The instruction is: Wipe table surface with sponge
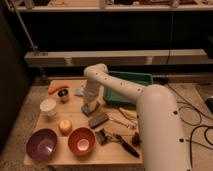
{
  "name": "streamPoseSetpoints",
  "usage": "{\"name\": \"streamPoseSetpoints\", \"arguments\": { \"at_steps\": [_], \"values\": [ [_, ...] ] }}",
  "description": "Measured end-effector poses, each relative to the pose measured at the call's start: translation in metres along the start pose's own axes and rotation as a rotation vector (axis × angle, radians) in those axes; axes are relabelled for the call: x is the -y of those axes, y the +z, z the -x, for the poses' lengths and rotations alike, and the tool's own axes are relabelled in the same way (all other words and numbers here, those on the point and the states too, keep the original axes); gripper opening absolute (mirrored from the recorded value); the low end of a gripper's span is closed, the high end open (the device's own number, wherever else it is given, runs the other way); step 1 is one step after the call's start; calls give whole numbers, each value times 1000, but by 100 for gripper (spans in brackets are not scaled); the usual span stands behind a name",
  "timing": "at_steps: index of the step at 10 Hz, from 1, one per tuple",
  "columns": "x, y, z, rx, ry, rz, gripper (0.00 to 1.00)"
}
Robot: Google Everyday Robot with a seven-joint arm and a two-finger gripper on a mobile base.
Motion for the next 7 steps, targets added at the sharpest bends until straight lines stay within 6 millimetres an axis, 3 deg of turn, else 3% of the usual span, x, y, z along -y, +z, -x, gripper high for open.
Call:
{"name": "streamPoseSetpoints", "arguments": {
  "at_steps": [2, 4, 7],
  "values": [
    [13, -1, -11, -3, 14, -2, 0],
    [38, 7, -3, 6, 6, -2, 0],
    [52, 12, 15, 20, -23, -2, 0]
  ]
}}
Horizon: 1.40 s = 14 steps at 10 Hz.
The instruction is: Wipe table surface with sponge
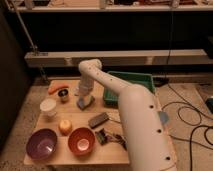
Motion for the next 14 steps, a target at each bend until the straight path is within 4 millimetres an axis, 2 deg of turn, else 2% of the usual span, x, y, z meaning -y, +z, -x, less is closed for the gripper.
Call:
{"name": "streamPoseSetpoints", "arguments": {
  "at_steps": [2, 5, 6, 8, 9, 11, 14],
  "values": [
    [4, 0, 15, 11, -31, -4, 0],
    [-7, 3, 38, 18, -84, 2, 0],
    [-19, 6, 48, 22, -103, 10, 0],
    [-37, 9, 56, 27, -113, 19, 0],
    [-46, 11, 56, 29, -113, 24, 0],
    [-67, 12, 42, 28, -85, 31, 0],
    [-78, 4, 21, 14, -36, 17, 0]
  ]
}}
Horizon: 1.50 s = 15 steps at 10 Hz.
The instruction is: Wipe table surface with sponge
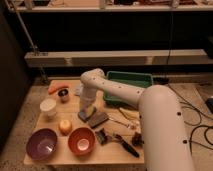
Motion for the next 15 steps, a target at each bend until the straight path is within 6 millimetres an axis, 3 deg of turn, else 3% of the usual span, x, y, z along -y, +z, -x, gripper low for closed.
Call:
{"name": "streamPoseSetpoints", "arguments": {
  "at_steps": [2, 6, 9, 12, 15],
  "values": [
    [9, -10, -15, -14, 24, -16, 0],
    [51, -15, -38, -27, 37, -21, 0],
    [75, -7, -14, -15, -2, -17, 0],
    [82, -7, 16, -4, -71, -19, 0],
    [49, -1, 40, 13, -109, 5, 0]
  ]
}}
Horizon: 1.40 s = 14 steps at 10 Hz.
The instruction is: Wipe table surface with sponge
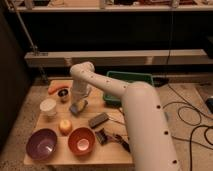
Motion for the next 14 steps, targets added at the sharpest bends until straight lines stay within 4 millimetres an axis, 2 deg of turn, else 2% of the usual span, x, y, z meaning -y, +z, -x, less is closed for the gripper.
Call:
{"name": "streamPoseSetpoints", "arguments": {
  "at_steps": [3, 5, 7, 9, 11, 12, 14],
  "values": [
    [-35, 3, 3, 12, 4, 23, 0],
    [-55, -1, -14, 5, 43, 26, 0],
    [-69, -12, -42, -11, 110, 10, 0],
    [-61, -17, -62, -22, 148, -6, 0],
    [-38, -19, -79, -29, 165, -15, 0],
    [-28, -18, -82, -30, 167, -16, 0],
    [0, -12, -72, -25, 153, -18, 0]
  ]
}}
